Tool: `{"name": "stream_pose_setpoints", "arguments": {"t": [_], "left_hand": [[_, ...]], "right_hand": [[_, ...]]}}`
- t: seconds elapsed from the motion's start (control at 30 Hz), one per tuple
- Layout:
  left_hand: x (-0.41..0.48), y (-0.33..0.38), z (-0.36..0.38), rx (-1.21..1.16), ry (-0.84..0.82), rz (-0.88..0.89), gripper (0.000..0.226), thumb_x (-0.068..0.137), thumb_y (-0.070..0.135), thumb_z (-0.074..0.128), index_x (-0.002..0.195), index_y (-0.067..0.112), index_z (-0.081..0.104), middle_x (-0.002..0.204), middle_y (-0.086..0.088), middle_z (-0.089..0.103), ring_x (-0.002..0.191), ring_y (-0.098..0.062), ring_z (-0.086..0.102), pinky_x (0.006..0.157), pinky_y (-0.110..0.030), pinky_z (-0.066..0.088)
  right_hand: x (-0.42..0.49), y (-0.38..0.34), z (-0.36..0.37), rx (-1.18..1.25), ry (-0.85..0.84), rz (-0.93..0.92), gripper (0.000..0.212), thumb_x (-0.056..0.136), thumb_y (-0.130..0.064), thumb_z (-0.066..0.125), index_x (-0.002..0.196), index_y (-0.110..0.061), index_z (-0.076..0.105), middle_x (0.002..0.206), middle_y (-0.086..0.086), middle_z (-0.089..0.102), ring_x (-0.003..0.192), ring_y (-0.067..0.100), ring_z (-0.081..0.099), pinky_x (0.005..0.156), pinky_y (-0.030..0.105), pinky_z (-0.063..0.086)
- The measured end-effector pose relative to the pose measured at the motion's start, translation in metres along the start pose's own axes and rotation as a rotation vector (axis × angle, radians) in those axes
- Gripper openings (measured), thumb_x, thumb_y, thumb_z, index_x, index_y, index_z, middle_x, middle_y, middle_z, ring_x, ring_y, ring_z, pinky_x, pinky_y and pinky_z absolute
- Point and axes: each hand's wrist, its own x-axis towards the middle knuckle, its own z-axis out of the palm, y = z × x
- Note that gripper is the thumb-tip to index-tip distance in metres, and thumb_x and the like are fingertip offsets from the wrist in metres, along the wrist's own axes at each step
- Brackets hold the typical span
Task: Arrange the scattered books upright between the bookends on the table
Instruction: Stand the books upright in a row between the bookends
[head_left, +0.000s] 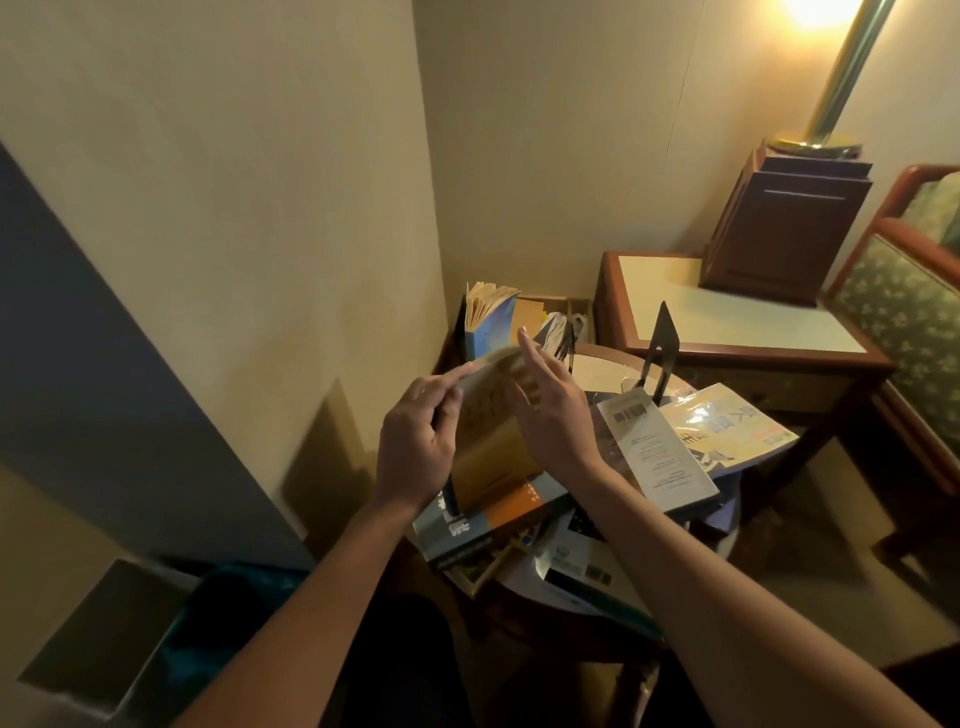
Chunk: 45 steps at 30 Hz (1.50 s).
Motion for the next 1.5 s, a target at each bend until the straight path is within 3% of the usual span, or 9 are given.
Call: {"name": "stream_pose_setpoints", "arguments": {"t": [0.17,0.3,0.4,0.53,0.7,0.9,1.13,1.33,1.5], "left_hand": [[-0.004,0.016,-0.001,-0.104,0.022,-0.133,0.033,0.106,0.017,0.047,0.134,0.011,0.063,0.122,0.009,0.066,0.105,0.021,0.056,0.086,-0.006,0.048],[-0.014,0.033,-0.001,-0.228,-0.015,-0.28,0.033,0.106,0.023,0.045,0.132,0.017,0.065,0.094,0.02,0.072,0.075,0.005,0.063,0.068,-0.02,0.052],[-0.02,0.051,0.007,-0.44,-0.085,-0.394,0.04,0.102,0.031,0.042,0.133,0.02,0.064,0.121,0.011,0.071,0.115,-0.002,0.063,0.102,-0.035,0.052],[-0.031,0.075,0.031,-0.592,-0.103,-0.417,0.045,0.101,0.032,0.037,0.135,0.018,0.063,0.128,0.008,0.068,0.123,0.001,0.058,0.103,-0.026,0.049],[-0.05,0.086,0.08,-0.395,-0.171,-0.37,0.056,0.101,0.047,0.034,0.133,0.011,0.063,0.128,-0.005,0.068,0.121,-0.017,0.062,0.097,-0.017,0.047],[-0.065,0.07,0.131,-0.257,-0.301,-0.309,0.049,0.101,0.027,0.035,0.145,0.017,0.053,0.153,0.0,0.048,0.146,-0.013,0.037,0.12,-0.04,0.032],[-0.017,0.044,0.14,-0.072,-0.438,-0.212,0.045,0.095,0.023,0.04,0.133,0.014,0.064,0.15,-0.006,0.052,0.141,-0.025,0.046,0.114,-0.047,0.041],[0.068,0.005,0.15,0.486,-0.604,0.002,0.054,0.1,0.019,0.042,0.155,0.02,0.036,0.167,-0.004,0.021,0.154,-0.028,0.015,0.123,-0.054,0.017],[0.091,-0.026,0.145,0.683,-0.747,0.074,0.069,0.099,0.01,0.04,0.161,0.027,0.013,0.17,0.004,0.002,0.156,-0.022,0.008,0.125,-0.052,0.01]], "right_hand": [[-0.011,-0.018,0.001,0.015,0.013,0.124,0.055,0.098,-0.057,0.048,0.151,-0.051,0.033,0.168,0.007,0.012,0.147,0.034,0.031,0.106,0.048,0.045],[-0.018,-0.017,0.006,0.084,0.014,0.165,0.061,0.089,-0.078,0.038,0.147,-0.061,0.028,0.166,0.007,0.022,0.144,0.032,0.038,0.106,0.052,0.048],[-0.025,-0.016,-0.003,0.196,0.032,0.184,0.06,0.092,-0.073,0.04,0.149,-0.056,0.028,0.16,0.003,0.037,0.141,0.024,0.044,0.109,0.046,0.046],[-0.039,-0.008,-0.028,0.368,0.012,0.216,0.056,0.099,-0.054,0.05,0.152,-0.046,0.034,0.151,-0.002,0.049,0.136,0.015,0.05,0.109,0.043,0.047],[-0.056,0.013,-0.06,0.373,0.005,0.274,0.05,0.102,-0.032,0.053,0.148,-0.047,0.04,0.14,-0.011,0.048,0.098,0.014,0.067,0.087,0.041,0.06],[-0.071,0.05,-0.082,0.202,-0.012,0.386,0.055,0.098,-0.014,0.059,0.149,-0.03,0.046,0.143,0.006,0.055,0.106,0.022,0.064,0.088,0.039,0.059],[-0.057,0.072,-0.102,0.148,-0.044,0.408,0.055,0.099,-0.012,0.055,0.152,-0.02,0.042,0.143,0.008,0.055,0.105,0.013,0.059,0.085,0.035,0.06],[-0.027,0.07,-0.114,0.159,-0.07,0.328,0.056,0.101,-0.008,0.054,0.153,-0.017,0.039,0.138,0.009,0.059,0.123,0.019,0.056,0.092,0.033,0.058],[0.005,0.063,-0.108,0.144,-0.088,0.275,0.053,0.104,-0.01,0.051,0.154,-0.023,0.039,0.141,0.01,0.056,0.125,0.021,0.054,0.074,0.017,0.057]]}}
